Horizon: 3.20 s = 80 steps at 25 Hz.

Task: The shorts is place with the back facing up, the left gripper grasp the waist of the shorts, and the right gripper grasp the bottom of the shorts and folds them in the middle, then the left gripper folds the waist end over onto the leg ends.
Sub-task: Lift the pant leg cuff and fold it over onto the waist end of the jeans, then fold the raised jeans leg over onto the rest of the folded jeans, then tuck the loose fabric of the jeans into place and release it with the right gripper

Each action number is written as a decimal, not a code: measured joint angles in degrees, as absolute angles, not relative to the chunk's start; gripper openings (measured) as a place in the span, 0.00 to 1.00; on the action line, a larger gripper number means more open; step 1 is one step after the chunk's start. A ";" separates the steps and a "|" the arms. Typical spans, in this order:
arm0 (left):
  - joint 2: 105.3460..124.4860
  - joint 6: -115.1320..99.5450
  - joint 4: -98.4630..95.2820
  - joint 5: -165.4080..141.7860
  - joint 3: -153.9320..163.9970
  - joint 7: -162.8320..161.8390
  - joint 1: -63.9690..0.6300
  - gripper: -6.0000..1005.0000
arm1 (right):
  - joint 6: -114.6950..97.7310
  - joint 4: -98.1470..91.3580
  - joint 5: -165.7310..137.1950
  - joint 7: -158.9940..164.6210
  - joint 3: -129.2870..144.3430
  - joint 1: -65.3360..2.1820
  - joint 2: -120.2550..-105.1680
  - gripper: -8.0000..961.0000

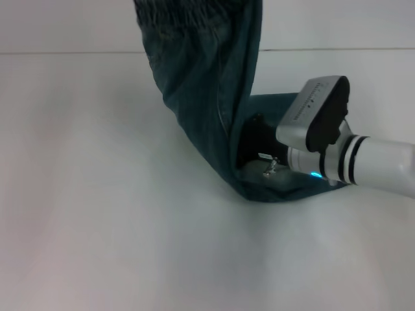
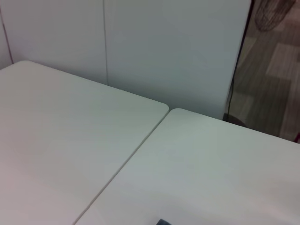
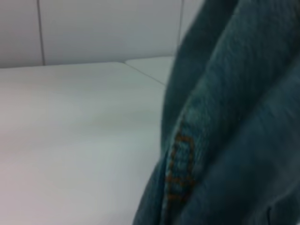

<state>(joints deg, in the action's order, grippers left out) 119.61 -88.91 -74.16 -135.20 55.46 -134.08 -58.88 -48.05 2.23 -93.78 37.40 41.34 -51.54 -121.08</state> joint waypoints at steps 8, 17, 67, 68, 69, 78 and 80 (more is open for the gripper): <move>121.98 -84.86 -71.53 -139.04 60.43 -133.78 -59.18 0.12 | -53.40 -3.44 -93.50 39.19 40.88 -44.15 -119.96 0.01; 124.43 -77.56 -69.81 -138.95 75.64 -134.11 -59.32 0.16 | -74.54 -24.90 -93.25 49.26 39.05 -20.46 -119.43 0.01; 124.51 -57.26 -73.48 -122.24 84.49 -124.42 -41.54 0.93 | -92.10 -30.18 -96.75 53.30 32.04 -12.11 -117.86 0.01; 124.55 -57.68 -73.30 -117.77 82.78 -120.59 -38.63 0.93 | -92.02 -30.44 -96.75 53.53 31.99 -12.27 -117.85 0.01; 124.58 -58.20 -72.65 -113.97 81.27 -117.10 -36.35 0.93 | -91.99 -30.64 -96.70 53.76 31.96 -12.48 -117.86 0.01; 124.45 -69.51 -58.34 -94.15 66.11 -95.51 -24.50 0.93 | -87.30 -41.77 -99.84 66.14 31.91 -18.38 -118.91 0.02; 124.42 -72.71 -55.11 -92.08 62.53 -90.19 -22.47 0.93 | -86.98 -46.81 -103.11 71.01 31.93 -20.13 -118.91 0.04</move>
